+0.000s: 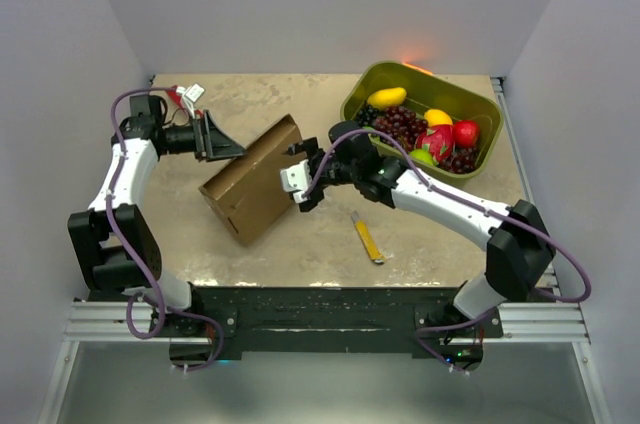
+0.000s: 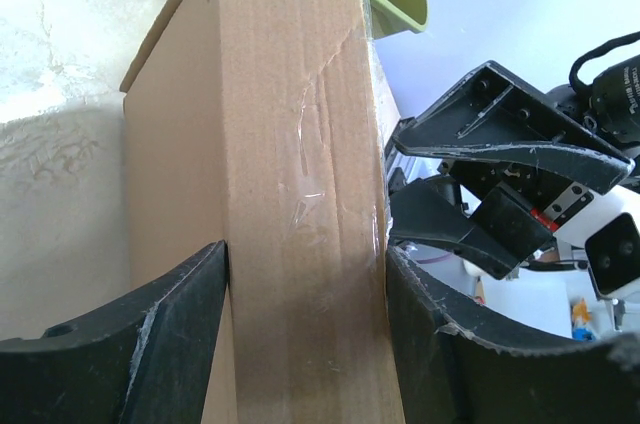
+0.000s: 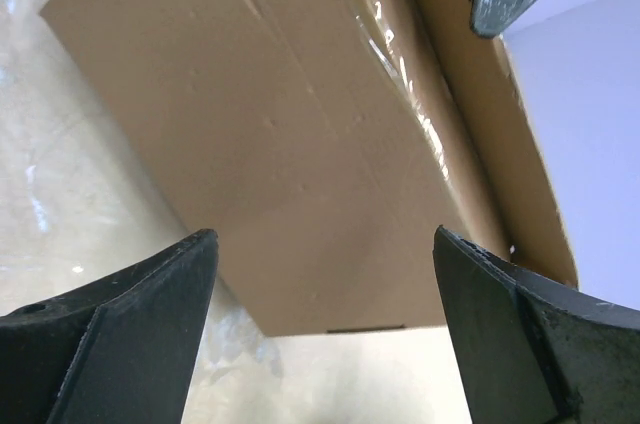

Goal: Unpack the express box

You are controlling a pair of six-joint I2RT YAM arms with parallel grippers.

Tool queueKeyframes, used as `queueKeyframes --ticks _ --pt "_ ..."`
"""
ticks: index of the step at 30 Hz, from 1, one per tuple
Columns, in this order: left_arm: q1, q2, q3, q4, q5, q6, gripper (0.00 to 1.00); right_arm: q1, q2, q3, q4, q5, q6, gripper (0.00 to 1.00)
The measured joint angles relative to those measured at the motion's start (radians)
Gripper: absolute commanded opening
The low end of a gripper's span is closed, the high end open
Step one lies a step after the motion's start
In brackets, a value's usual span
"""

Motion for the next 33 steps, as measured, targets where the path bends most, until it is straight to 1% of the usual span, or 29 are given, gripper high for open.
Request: queueKeyframes --ticks 3,9,20,29,32,33 --pt "-0.007 -0.007 0.000 -0.001 -0.024 0.000 0.00 0.006 0.037 0.034 0.000 0.002 -0.029 0.91" --pt "-0.014 -0.024 -0.001 -0.002 -0.056 0.008 0.00 0.021 0.059 0.076 0.004 0.018 -0.069 0.91" --pt "-0.025 -0.040 -0.019 0.002 -0.072 0.018 0.00 0.024 0.189 0.144 -0.001 0.061 -0.107 0.93" --pt "-0.026 -0.040 -0.026 0.011 -0.084 0.018 0.00 0.025 0.206 0.147 0.003 0.078 -0.117 0.94" --pt "-0.029 -0.040 -0.026 0.014 -0.082 0.018 0.00 0.025 0.217 0.165 -0.004 0.079 -0.121 0.88" --pt "-0.031 -0.040 -0.026 0.015 -0.082 0.016 0.00 0.025 0.228 0.179 -0.014 0.080 -0.130 0.81"
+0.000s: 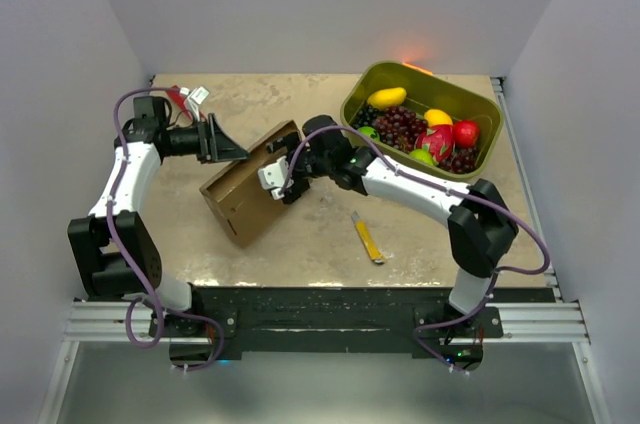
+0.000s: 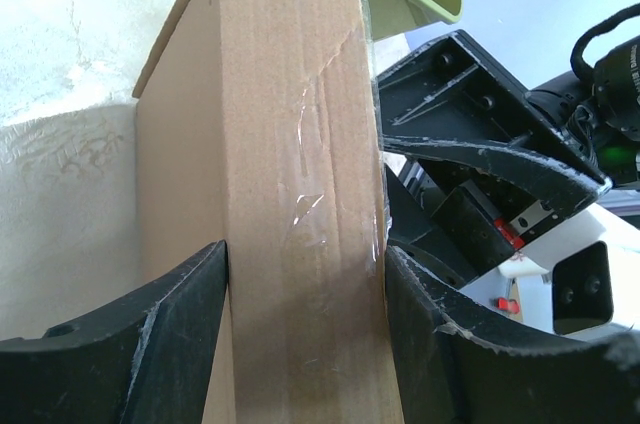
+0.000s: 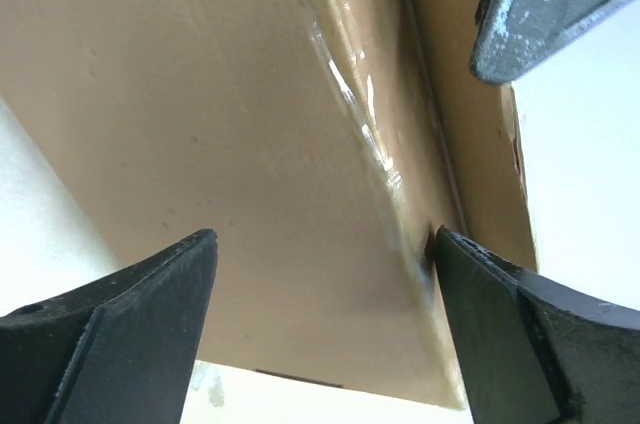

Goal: Unpack the express box

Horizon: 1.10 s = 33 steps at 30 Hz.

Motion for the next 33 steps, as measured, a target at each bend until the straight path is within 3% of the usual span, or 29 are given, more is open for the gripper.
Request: queueKeyframes --ticks 5,13,20,21,22,23,24,27,29,33 --pt "-0.003 0.000 0.000 0.007 -0.016 -0.002 0.00 0.000 0.039 0.045 -0.074 0.004 -0.081 0.64" --pt "0.018 0.000 0.016 0.019 -0.012 -0.006 0.00 0.001 -0.055 -0.055 -0.122 0.014 -0.133 0.53" --pt "0.044 0.002 0.023 0.045 -0.017 -0.029 0.00 0.005 -0.144 -0.137 -0.141 0.021 -0.115 0.53" --pt "0.044 0.003 0.023 0.049 -0.013 -0.030 0.22 0.005 -0.155 -0.151 -0.138 0.023 -0.115 0.53" --pt "0.044 0.005 0.024 0.053 0.000 -0.030 0.38 0.005 -0.165 -0.161 -0.138 0.023 -0.113 0.53" --pt "0.044 0.006 0.028 0.056 0.018 -0.030 0.74 0.004 -0.173 -0.168 -0.139 0.024 -0.110 0.53" --pt "0.043 0.009 0.040 0.053 0.035 -0.018 0.89 0.003 -0.175 -0.170 -0.140 0.024 -0.106 0.53" --pt "0.009 0.013 0.153 -0.051 0.013 0.099 1.00 0.003 -0.171 -0.169 -0.130 0.024 -0.085 0.53" --pt "-0.037 -0.009 0.212 -0.061 -0.031 0.179 1.00 0.003 -0.166 -0.163 -0.129 0.024 -0.068 0.53" --pt "-0.109 -0.151 0.173 -0.069 -0.139 0.302 1.00 0.000 -0.126 -0.121 -0.120 0.024 -0.035 0.52"
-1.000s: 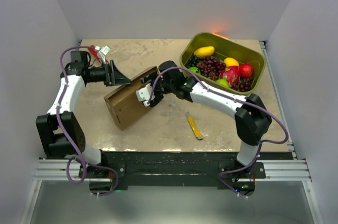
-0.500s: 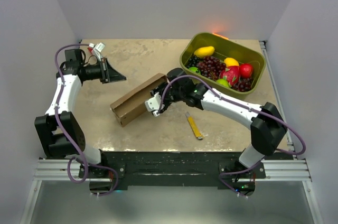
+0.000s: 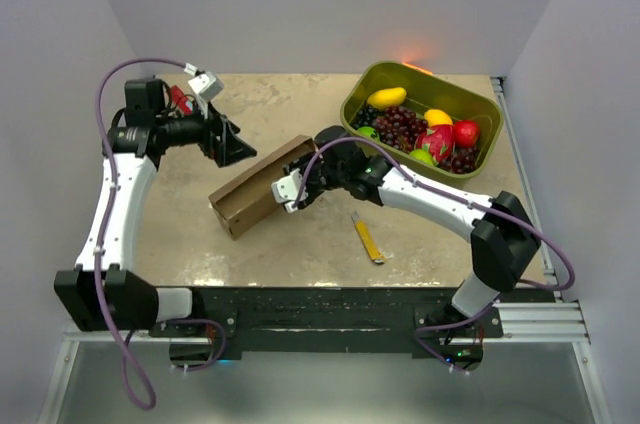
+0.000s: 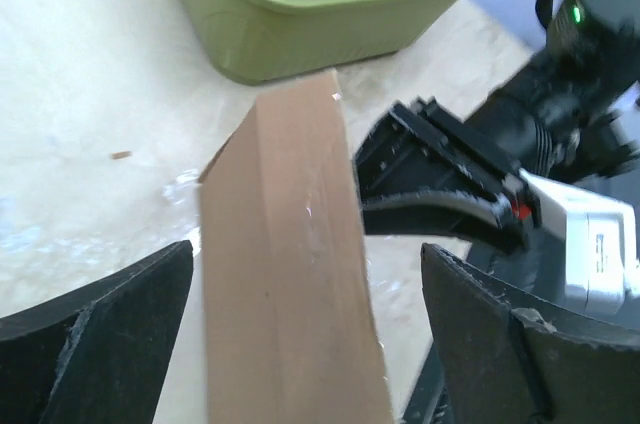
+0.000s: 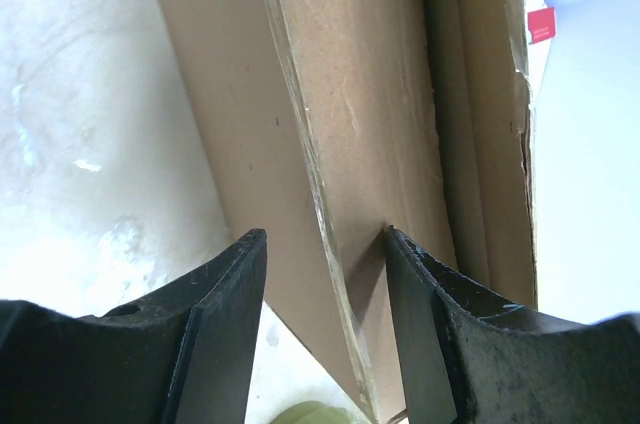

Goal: Unpack the express box

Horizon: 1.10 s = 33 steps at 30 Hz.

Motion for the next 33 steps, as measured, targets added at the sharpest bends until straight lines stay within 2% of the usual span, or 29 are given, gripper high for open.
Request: queueKeyframes --ticks 5,10,15,16,17,19,20,22,23,25,26,27,33 --pt "-0.037 -0.138 -0.084 -0.036 -0.117 0.164 0.99 -0.002 0.039 0.045 0.010 0.000 0.061 0.52" --pt "-0.052 -0.142 -0.118 -0.084 -0.181 0.280 0.98 -0.003 0.052 0.059 0.015 0.000 0.089 0.52" --pt "-0.103 -0.140 -0.157 -0.092 -0.264 0.335 0.93 -0.004 0.054 0.064 0.013 -0.001 0.109 0.52" --pt "-0.116 -0.140 -0.163 -0.088 -0.284 0.342 0.90 -0.004 0.055 0.065 0.014 -0.001 0.111 0.52" --pt "-0.124 -0.140 -0.168 -0.085 -0.298 0.348 0.81 -0.004 0.055 0.065 0.014 0.000 0.113 0.52" --pt "-0.141 -0.140 -0.178 -0.076 -0.335 0.354 0.70 -0.004 0.055 0.065 0.014 -0.001 0.116 0.52" --pt "-0.146 -0.136 -0.178 -0.072 -0.351 0.360 0.61 -0.004 0.055 0.065 0.014 0.000 0.117 0.52" --pt "-0.149 -0.124 -0.174 -0.066 -0.370 0.362 0.49 -0.004 0.055 0.065 0.014 0.000 0.117 0.52" --pt "-0.149 -0.111 -0.167 -0.072 -0.377 0.368 0.36 -0.004 0.055 0.065 0.015 0.000 0.117 0.51" --pt "-0.151 -0.077 -0.144 -0.087 -0.388 0.377 0.20 -0.005 0.055 0.063 0.016 0.000 0.117 0.51" --pt "-0.151 -0.055 -0.127 -0.097 -0.392 0.384 0.05 -0.006 0.055 0.059 0.020 0.001 0.116 0.50" --pt "-0.152 -0.034 -0.108 -0.104 -0.393 0.388 0.00 -0.007 0.054 0.055 0.024 0.003 0.116 0.50" --pt "-0.149 0.050 0.000 -0.153 -0.393 0.348 0.00 -0.008 0.002 -0.018 0.059 0.016 0.085 0.46"
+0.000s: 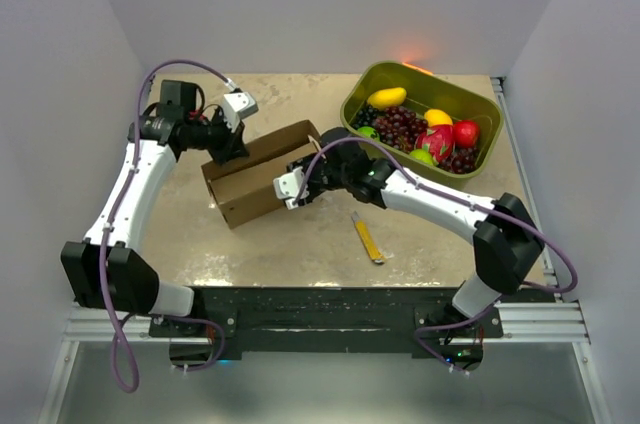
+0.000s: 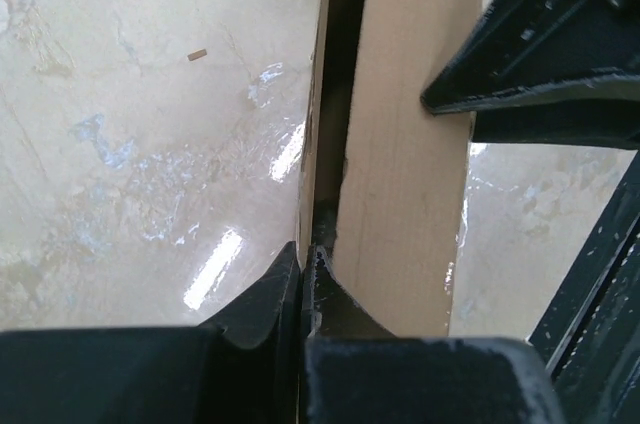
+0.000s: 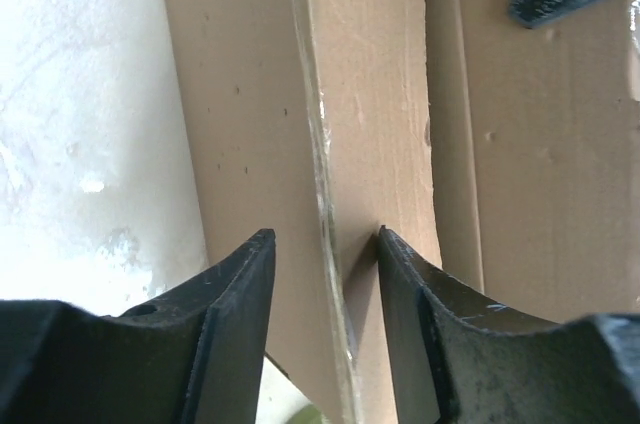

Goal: Unpack the express box

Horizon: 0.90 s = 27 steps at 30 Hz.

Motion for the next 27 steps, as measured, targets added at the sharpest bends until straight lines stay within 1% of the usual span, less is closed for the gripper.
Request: queueKeyframes --ticks 6,10,13,17,21,27 --pt "0.009 0.020 0.039 -0.007 0.005 -0.071 0.00 0.001 -0.094 -0.111 0.023 0.016 -0.037 0.44" --pt "0.049 0.049 0.092 -0.021 0.024 -0.122 0.00 -0.005 -0.147 -0.175 0.027 0.039 -0.069 0.44" --pt "0.078 0.064 0.139 -0.024 0.040 -0.150 0.00 -0.023 -0.171 -0.223 -0.009 0.065 -0.097 0.43" --pt "0.093 0.064 0.183 -0.027 0.053 -0.174 0.00 -0.056 -0.173 -0.315 -0.121 0.097 -0.124 0.43" --pt "0.093 0.064 0.184 -0.025 0.073 -0.182 0.00 -0.087 -0.207 -0.402 -0.254 0.116 -0.154 0.44" --pt "0.093 0.064 0.181 -0.034 0.090 -0.209 0.00 -0.127 -0.306 -0.402 -0.367 0.113 -0.168 0.45"
